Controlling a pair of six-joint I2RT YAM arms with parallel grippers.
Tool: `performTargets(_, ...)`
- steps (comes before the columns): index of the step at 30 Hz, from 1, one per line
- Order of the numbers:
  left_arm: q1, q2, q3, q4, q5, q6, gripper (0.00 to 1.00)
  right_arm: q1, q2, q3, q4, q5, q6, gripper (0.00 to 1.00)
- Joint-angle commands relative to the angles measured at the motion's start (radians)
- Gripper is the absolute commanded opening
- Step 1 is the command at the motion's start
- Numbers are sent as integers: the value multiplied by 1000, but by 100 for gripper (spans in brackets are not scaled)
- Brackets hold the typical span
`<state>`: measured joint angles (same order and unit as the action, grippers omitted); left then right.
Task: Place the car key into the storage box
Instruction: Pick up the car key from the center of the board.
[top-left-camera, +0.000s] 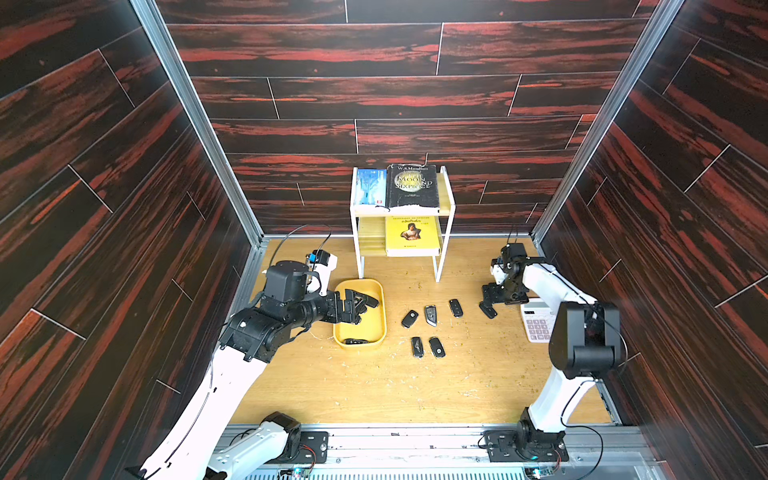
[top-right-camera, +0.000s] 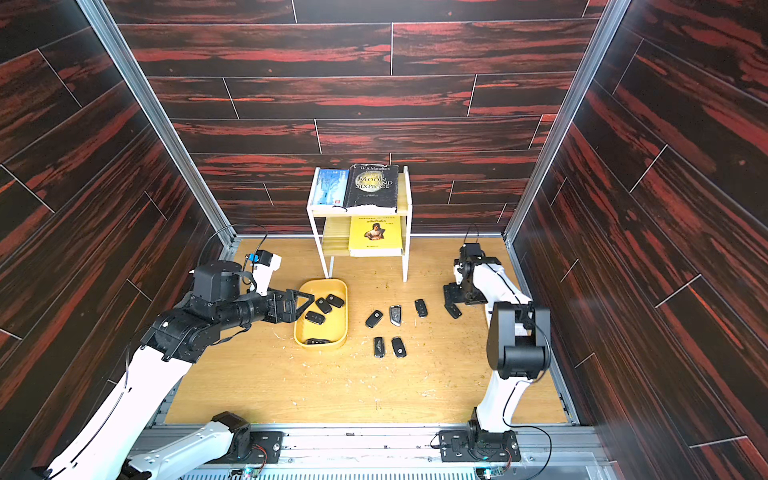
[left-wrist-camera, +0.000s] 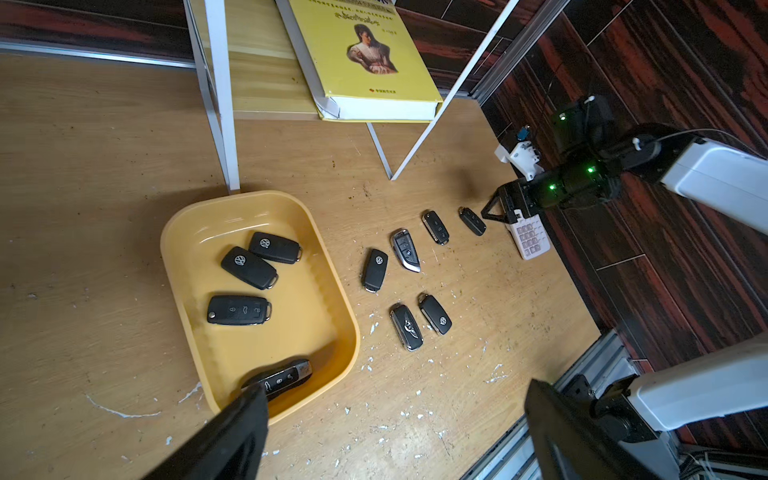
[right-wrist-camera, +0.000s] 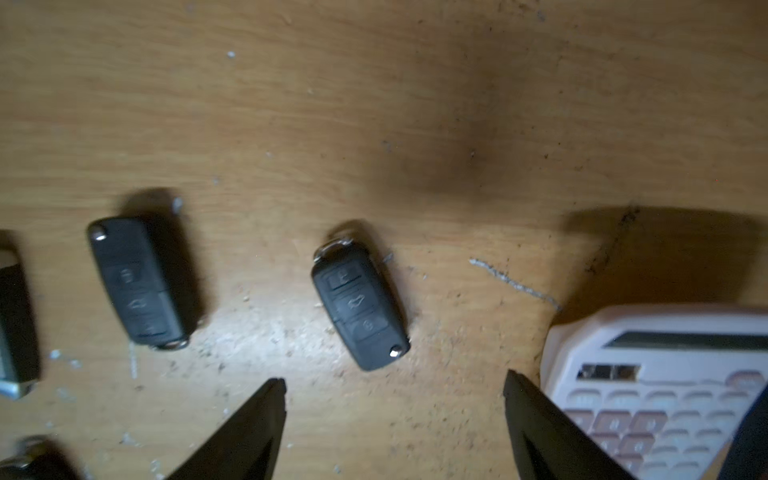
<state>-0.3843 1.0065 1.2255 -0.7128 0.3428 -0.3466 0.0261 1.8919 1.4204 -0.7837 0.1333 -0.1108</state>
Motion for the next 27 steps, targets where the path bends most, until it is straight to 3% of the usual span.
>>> performTargets(1,5,-43,-13,39,25,-8,100,12,54,67,-10,-74,-76,85)
performTargets(5,5,-55,-23,47,32,-11,100,7,63,65,-9,-125,-86,84)
performTargets(17,5,-70,-43,58,25,-8,100,3,23,-90,47,-86,-81,77)
performTargets(27,5,-79,-48,51,15,-2,100,3,83,-48,35,-86,-67,69)
